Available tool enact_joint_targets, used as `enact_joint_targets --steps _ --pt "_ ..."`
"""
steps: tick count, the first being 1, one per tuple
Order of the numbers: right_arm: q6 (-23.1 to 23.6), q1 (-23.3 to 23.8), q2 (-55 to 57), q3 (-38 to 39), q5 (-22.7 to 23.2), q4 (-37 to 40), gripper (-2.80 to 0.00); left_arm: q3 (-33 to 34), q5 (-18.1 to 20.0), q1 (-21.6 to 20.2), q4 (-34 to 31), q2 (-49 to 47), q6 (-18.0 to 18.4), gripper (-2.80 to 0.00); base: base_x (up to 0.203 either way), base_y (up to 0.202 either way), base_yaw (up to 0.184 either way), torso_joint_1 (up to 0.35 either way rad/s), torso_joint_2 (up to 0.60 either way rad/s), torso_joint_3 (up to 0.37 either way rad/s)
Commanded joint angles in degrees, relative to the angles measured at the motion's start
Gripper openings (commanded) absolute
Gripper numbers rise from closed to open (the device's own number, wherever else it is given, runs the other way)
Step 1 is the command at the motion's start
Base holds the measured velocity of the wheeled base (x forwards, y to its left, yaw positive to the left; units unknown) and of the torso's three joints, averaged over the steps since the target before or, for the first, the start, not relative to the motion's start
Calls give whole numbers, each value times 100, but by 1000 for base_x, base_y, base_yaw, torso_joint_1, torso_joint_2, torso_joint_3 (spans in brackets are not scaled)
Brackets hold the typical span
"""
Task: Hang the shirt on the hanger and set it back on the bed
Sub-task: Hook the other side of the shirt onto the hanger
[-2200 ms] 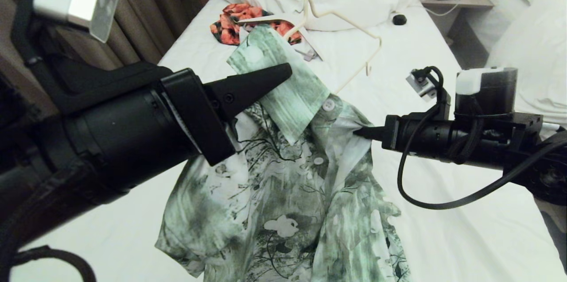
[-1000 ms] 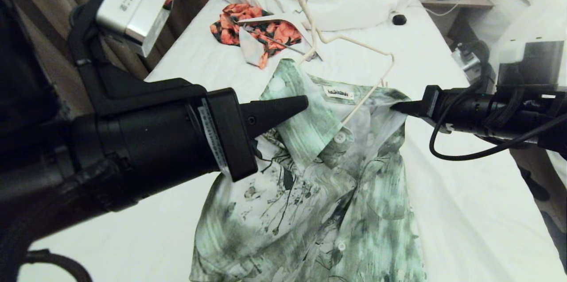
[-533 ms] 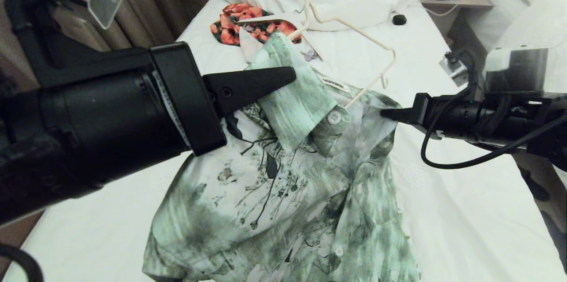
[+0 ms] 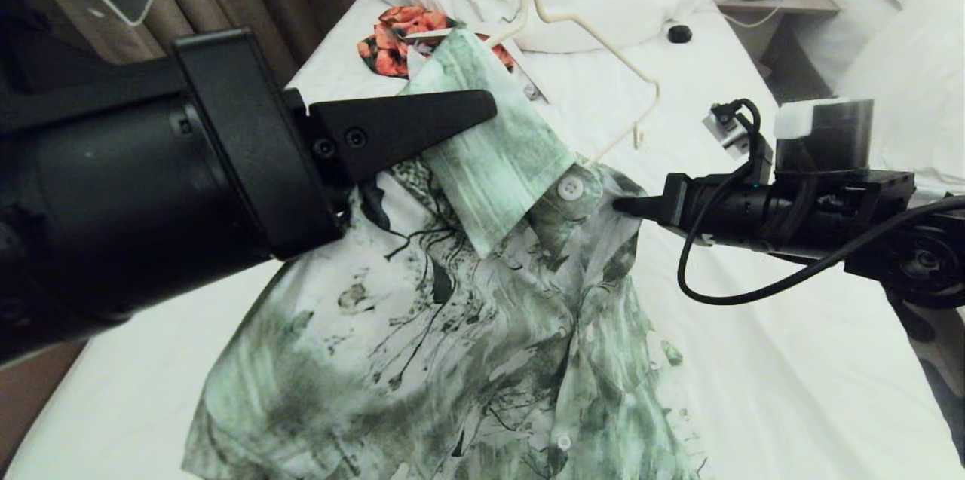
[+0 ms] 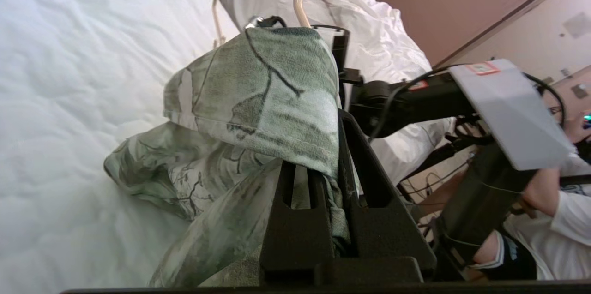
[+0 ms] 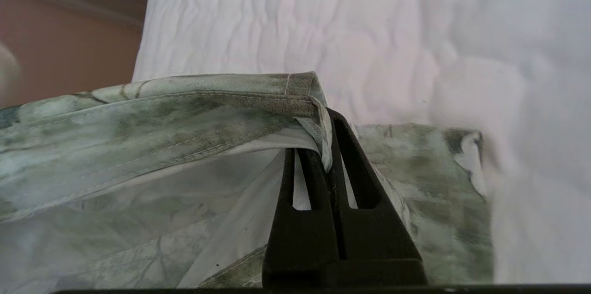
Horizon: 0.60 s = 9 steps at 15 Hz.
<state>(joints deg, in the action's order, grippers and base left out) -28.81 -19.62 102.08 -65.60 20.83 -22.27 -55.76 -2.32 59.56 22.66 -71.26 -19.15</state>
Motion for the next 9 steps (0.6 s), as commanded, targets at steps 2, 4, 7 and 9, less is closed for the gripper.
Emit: enact_joint_targets --steps 2,4,7,9 --pt "-28 11 211 -32 -5 -237 -280 -33 3 145 -213 147 -11 -280 0 0 0 0 0 0" --pt "-29 29 252 -102 -9 -251 -280 -102 3 197 -399 140 -139 -280 0 0 0 0 0 0" --pt "-29 46 295 -149 0 -251 -280 -163 4 286 -481 137 -195 -280 0 0 0 0 0 0" --pt "-29 76 283 -234 -9 -251 -280 -163 3 320 -572 100 -204 -280 0 0 0 0 0 0"
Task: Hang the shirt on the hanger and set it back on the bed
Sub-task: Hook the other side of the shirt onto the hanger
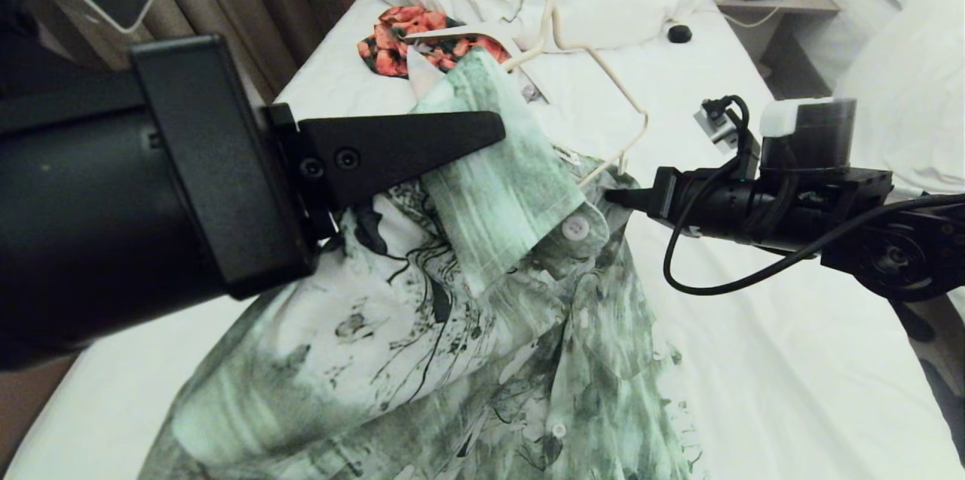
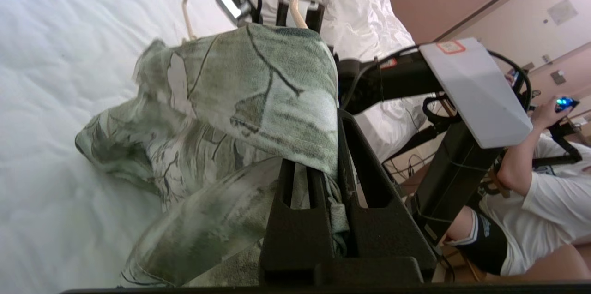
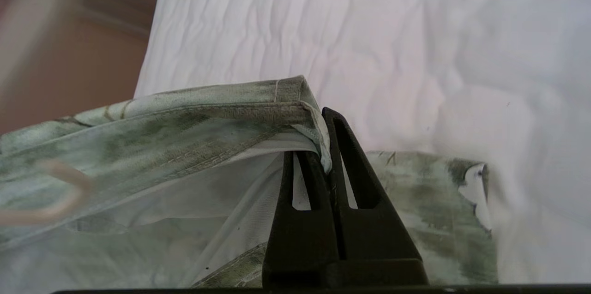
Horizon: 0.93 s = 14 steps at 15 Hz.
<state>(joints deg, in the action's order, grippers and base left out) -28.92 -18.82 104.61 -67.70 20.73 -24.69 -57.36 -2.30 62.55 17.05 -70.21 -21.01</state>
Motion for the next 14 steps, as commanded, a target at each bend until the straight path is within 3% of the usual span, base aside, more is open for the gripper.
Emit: enact_joint_targets --steps 1,6,14 --pt "-18 66 -7 -46 9 -10 -280 -11 2 20 -96 -58 -17 -280 0 0 0 0 0 0" --pt "-18 300 -241 -86 19 61 -280 5 -155 -1 -127 -575 -12 -280 0 0 0 0 0 0" --pt "-10 389 -568 -431 63 908 -280 24 -437 3 -202 -934 25 -280 0 0 0 0 0 0"
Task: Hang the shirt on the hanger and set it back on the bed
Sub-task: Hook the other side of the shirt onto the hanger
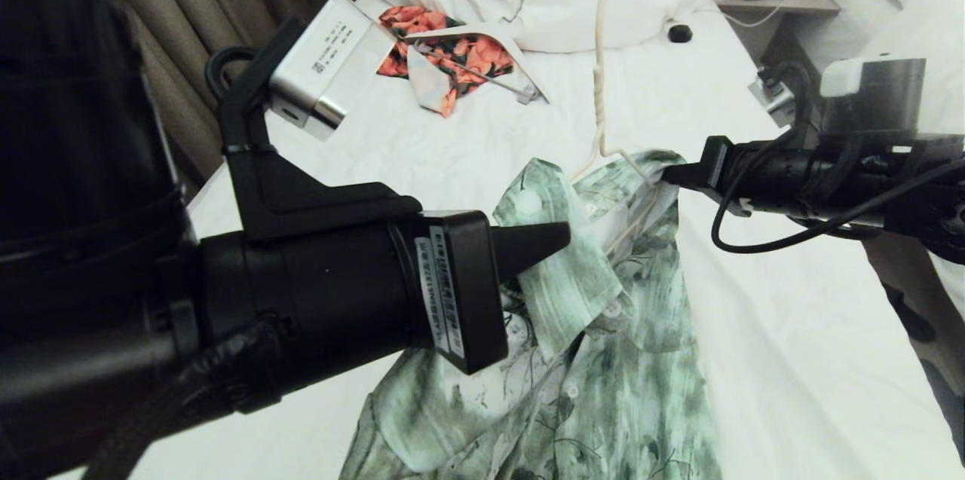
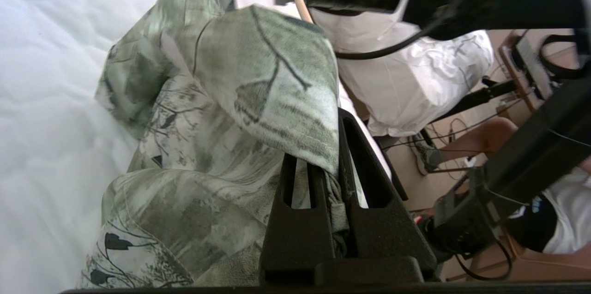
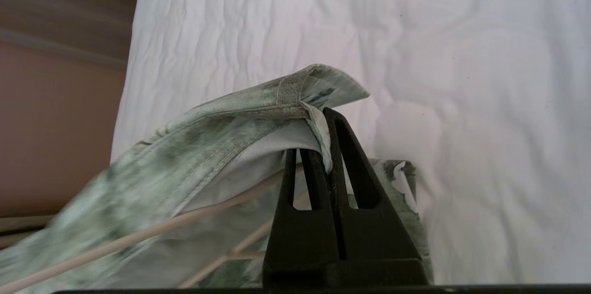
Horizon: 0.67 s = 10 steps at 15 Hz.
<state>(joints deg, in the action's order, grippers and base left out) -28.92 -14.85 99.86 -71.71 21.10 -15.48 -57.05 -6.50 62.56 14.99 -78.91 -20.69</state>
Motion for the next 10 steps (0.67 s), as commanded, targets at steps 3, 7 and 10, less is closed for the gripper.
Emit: enact_joint_targets --steps 3,7,10 --pt "0 -145 -277 -278 32 611 -280 -68 -169 -35 12 66 65 -280 0 0 0 0 0 0" --pt "265 -149 -247 -537 0 1046 -280 -78 -193 -42 -48 500 342 -280 0 0 0 0 0 0" --pt "489 -103 -166 -596 -18 1047 -280 -83 -194 -50 -64 695 430 -280 0 0 0 0 0 0"
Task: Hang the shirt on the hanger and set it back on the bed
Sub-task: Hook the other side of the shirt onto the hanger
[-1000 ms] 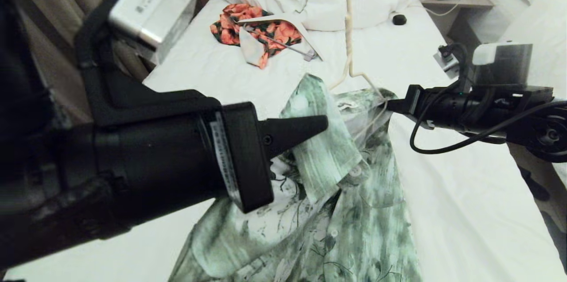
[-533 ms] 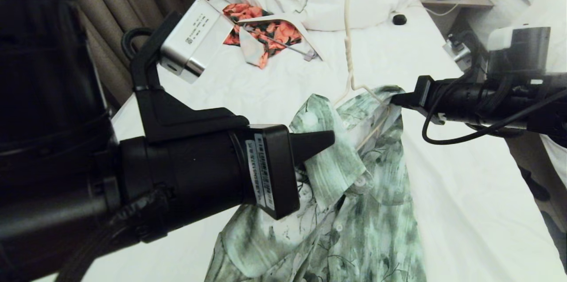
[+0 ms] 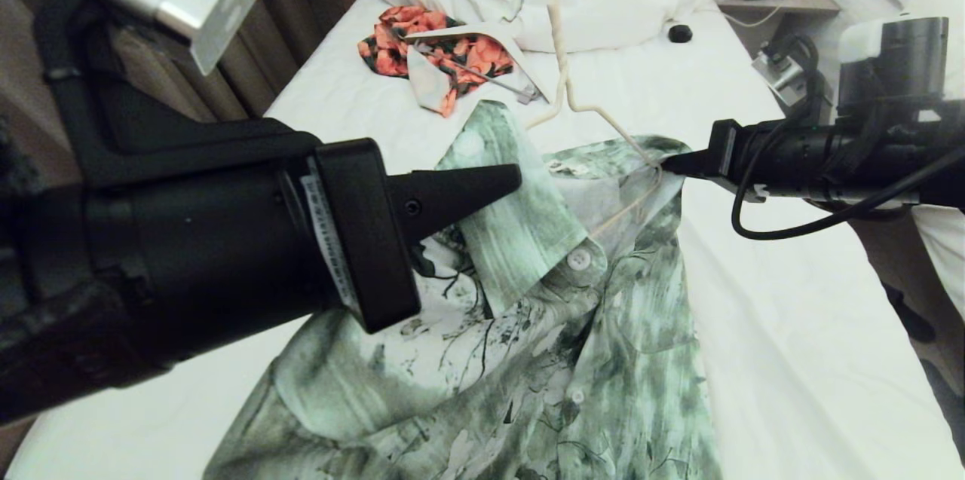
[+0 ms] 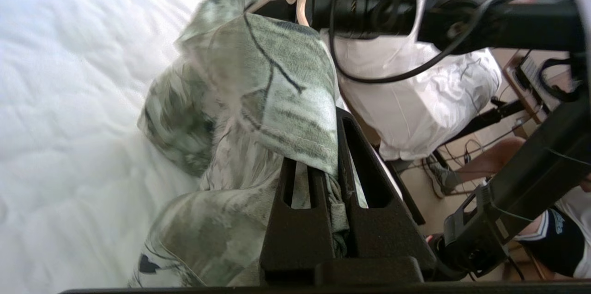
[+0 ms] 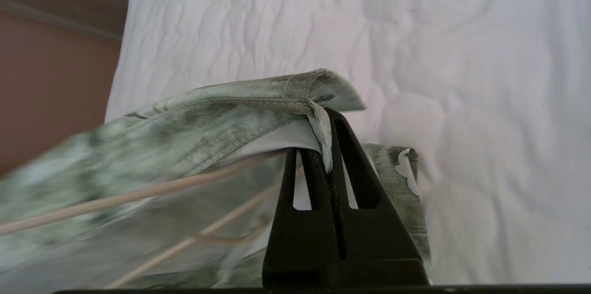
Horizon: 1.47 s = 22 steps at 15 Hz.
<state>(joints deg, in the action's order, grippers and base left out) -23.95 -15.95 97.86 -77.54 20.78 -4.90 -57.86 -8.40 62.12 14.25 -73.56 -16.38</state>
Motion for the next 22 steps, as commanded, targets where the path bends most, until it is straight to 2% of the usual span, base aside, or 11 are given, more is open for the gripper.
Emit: enact_joint_targets --steps 1,6,11,13,14,18,22 --pt "-4 22 49 -61 5 -6 -280 11 -4 10 -44 166 21 -280 0 0 0 0 0 0" --pt "-4 -57 -67 -506 5 356 -280 38 13 125 -150 34 21 -280 0 0 0 0 0 0" --pt "-4 -314 -294 -785 -4 848 -280 96 -144 142 -81 -37 21 -280 0 0 0 0 0 0" --pt "0 -352 -359 -951 -5 1176 -280 227 -150 136 264 -99 42 -280 0 0 0 0 0 0" --pt "4 -370 -382 -991 -21 1324 -280 273 -166 110 419 -106 176 -280 0 0 0 0 0 0" --pt "235 46 -182 -939 -162 1344 -280 241 -215 45 106 271 537 -280 0 0 0 0 0 0" --pt "251 92 -162 -973 -162 1343 -280 231 -224 37 87 254 539 -280 0 0 0 0 0 0"
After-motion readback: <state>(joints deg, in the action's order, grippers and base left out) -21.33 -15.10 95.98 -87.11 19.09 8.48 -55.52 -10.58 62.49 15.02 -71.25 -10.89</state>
